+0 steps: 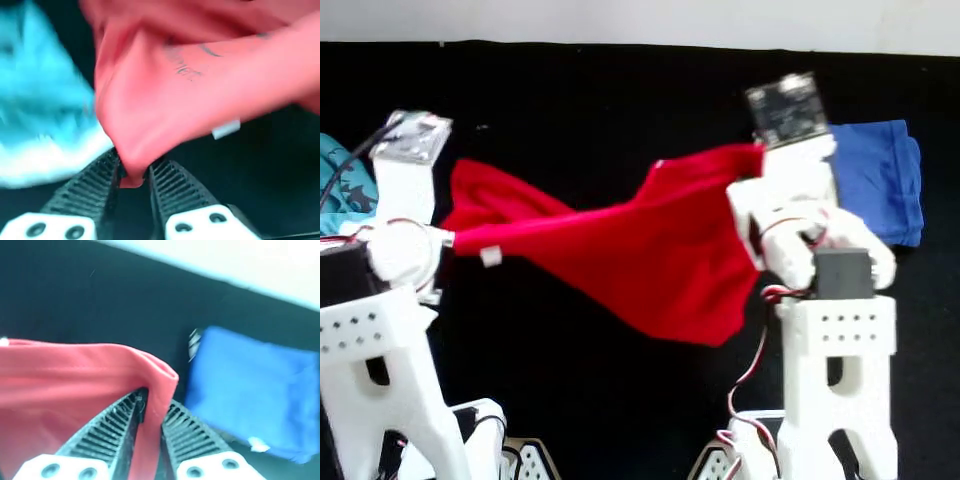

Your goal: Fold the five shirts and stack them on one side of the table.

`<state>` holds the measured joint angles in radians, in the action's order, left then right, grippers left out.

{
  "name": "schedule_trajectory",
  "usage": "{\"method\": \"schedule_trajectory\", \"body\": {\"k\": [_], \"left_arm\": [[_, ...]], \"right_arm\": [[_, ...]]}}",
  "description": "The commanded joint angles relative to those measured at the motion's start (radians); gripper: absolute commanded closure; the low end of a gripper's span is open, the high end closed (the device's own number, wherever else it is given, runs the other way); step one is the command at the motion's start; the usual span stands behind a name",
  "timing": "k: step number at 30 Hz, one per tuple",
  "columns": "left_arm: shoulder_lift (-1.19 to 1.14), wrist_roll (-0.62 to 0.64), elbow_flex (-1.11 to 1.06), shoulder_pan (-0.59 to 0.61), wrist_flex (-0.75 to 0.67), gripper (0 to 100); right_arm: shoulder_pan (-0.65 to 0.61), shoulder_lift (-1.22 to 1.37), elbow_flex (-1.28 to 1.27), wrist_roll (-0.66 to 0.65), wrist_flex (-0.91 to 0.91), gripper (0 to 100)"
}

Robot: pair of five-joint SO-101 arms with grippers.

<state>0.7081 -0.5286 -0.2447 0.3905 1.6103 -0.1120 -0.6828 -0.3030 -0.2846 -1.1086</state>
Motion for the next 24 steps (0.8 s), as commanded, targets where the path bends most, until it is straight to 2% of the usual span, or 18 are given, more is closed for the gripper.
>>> {"method": "schedule_trajectory", "body": {"k": [1, 8, 11, 16, 24], "left_arm": [[0.019, 0.003, 0.153, -0.005, 0.009, 99], [0.024, 0.009, 0.334, -0.005, 0.023, 99], [0.024, 0.063, 0.444, -0.008, 0.052, 99], [0.024, 0.098, 0.611, -0.091, 0.118, 99], [0.024, 0.11, 0.731, -0.094, 0.118, 99]], "right_arm": [[0.051, -0.03, 0.18, -0.011, -0.001, 99.4], [0.051, -0.03, 0.461, -0.011, -0.001, 99.4], [0.051, -0.03, 0.562, -0.011, -0.001, 99.4], [0.051, -0.03, 0.72, -0.011, -0.001, 99.4], [0.051, -0.03, 0.837, -0.011, 0.001, 99.4]]}}
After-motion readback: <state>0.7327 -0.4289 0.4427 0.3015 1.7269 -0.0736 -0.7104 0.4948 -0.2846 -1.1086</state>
